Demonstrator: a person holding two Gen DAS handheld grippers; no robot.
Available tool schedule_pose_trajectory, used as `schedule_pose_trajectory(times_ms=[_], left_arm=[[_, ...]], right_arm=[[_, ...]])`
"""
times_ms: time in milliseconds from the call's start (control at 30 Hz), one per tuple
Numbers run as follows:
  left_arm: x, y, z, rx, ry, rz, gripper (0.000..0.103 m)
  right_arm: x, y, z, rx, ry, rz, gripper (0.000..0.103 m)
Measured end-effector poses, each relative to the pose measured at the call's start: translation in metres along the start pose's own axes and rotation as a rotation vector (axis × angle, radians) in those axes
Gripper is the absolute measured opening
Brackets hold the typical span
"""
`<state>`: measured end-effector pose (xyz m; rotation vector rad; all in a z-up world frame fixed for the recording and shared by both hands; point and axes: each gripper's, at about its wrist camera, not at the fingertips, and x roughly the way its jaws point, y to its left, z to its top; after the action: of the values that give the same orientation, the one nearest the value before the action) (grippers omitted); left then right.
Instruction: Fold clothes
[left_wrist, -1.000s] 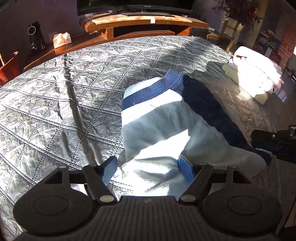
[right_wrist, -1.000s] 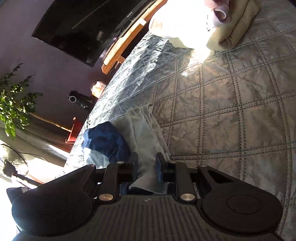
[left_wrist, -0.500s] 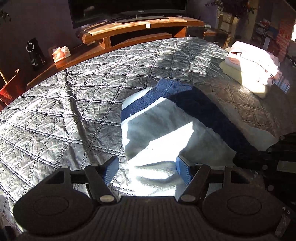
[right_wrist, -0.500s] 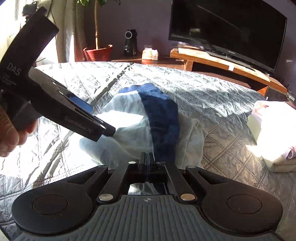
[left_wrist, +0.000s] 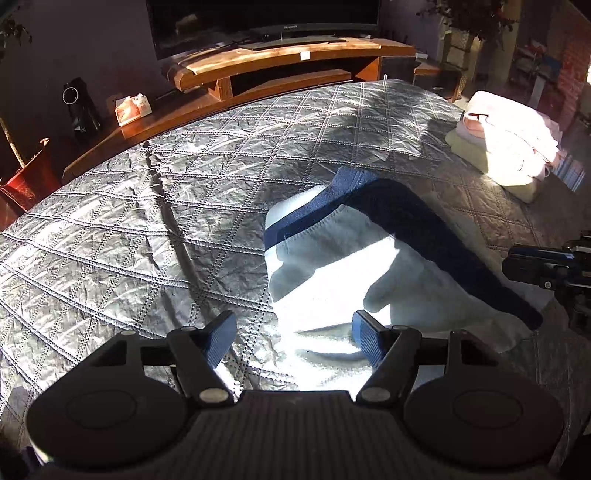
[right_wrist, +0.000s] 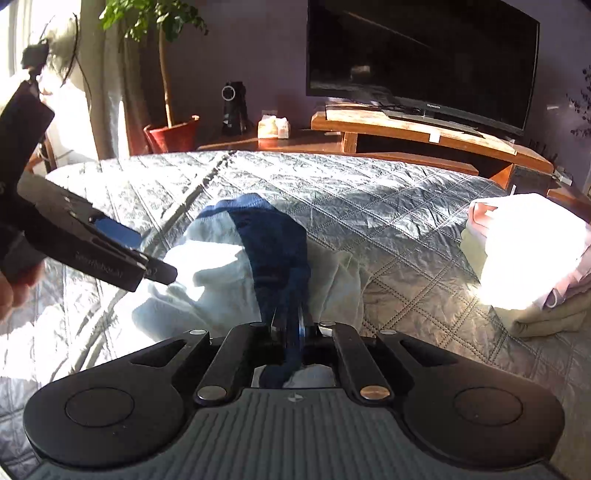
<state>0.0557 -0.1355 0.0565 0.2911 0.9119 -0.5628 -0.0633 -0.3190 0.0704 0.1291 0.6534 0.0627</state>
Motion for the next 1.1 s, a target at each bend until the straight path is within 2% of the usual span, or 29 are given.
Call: schedule_pose_trajectory(times_ms=[33,100,133,200,267,300,333,400,433,500,600,700,833,933,967,1100], left_arm=[[-0.001,-0.003,-0.002,0.009,0.007,-0.013,0.066],[0.002,-0.01,-0.008,0.049,0.031,-0.014,0.067],[0.005,-0.013,-0.011,0.064,0.045,-0.01,0.069],[0.012,-0.015,-0.015,0.073,0.071,-0.003,0.07],[0.017,-0.009,-0.015,0.023,0.085,-0.023,0.072],[0.016,-0.006,-0.014,0.008,0.085,-0.029,0.072],[0.015,-0.003,-0.013,-0.004,0.084,-0.033,0.072],[0.012,0.001,-0.012,-0.008,0.075,-0.019,0.071],[0.01,0.004,-0.011,-0.011,0.069,-0.009,0.07],[0.009,0.011,-0.007,-0.038,0.059,-0.002,0.07],[0.007,0.012,-0.006,-0.048,0.055,-0.001,0.07],[0.012,0.004,-0.01,0.001,0.069,0.022,0.071],[0.018,0.003,-0.013,0.007,0.073,0.041,0.08],[0.021,0.007,-0.015,0.0,0.074,0.037,0.086],[0.022,0.008,-0.015,-0.002,0.073,0.037,0.088],[0.024,0.012,-0.017,-0.018,0.075,0.021,0.09]], right_arm=[[0.008,-0.002,0.009,0.021,0.003,0.029,0.023],[0.026,0.0,0.024,0.012,0.029,0.1,0.041],[0.039,0.002,0.032,0.005,0.046,0.132,0.045],[0.07,0.005,0.039,-0.015,0.109,0.139,0.057],[0.108,0.003,0.037,-0.051,0.195,0.088,0.055],[0.111,-0.002,0.037,-0.042,0.199,0.075,0.055],[0.11,-0.006,0.037,-0.025,0.192,0.073,0.054],[0.081,-0.024,0.039,0.079,0.111,0.003,0.057],[0.074,-0.031,0.034,0.125,0.108,0.007,0.06],[0.065,-0.045,0.022,0.211,0.129,0.039,0.076],[0.052,-0.066,0.003,0.34,0.159,0.088,0.076],[0.039,-0.086,-0.015,0.469,0.19,0.137,0.076],[0.022,-0.114,-0.04,0.64,0.23,0.203,0.083],[0.038,-0.107,-0.038,0.662,0.27,0.341,0.091],[0.042,-0.104,-0.036,0.656,0.269,0.364,0.097],[0.059,-0.093,-0.021,0.609,0.278,0.405,0.102]])
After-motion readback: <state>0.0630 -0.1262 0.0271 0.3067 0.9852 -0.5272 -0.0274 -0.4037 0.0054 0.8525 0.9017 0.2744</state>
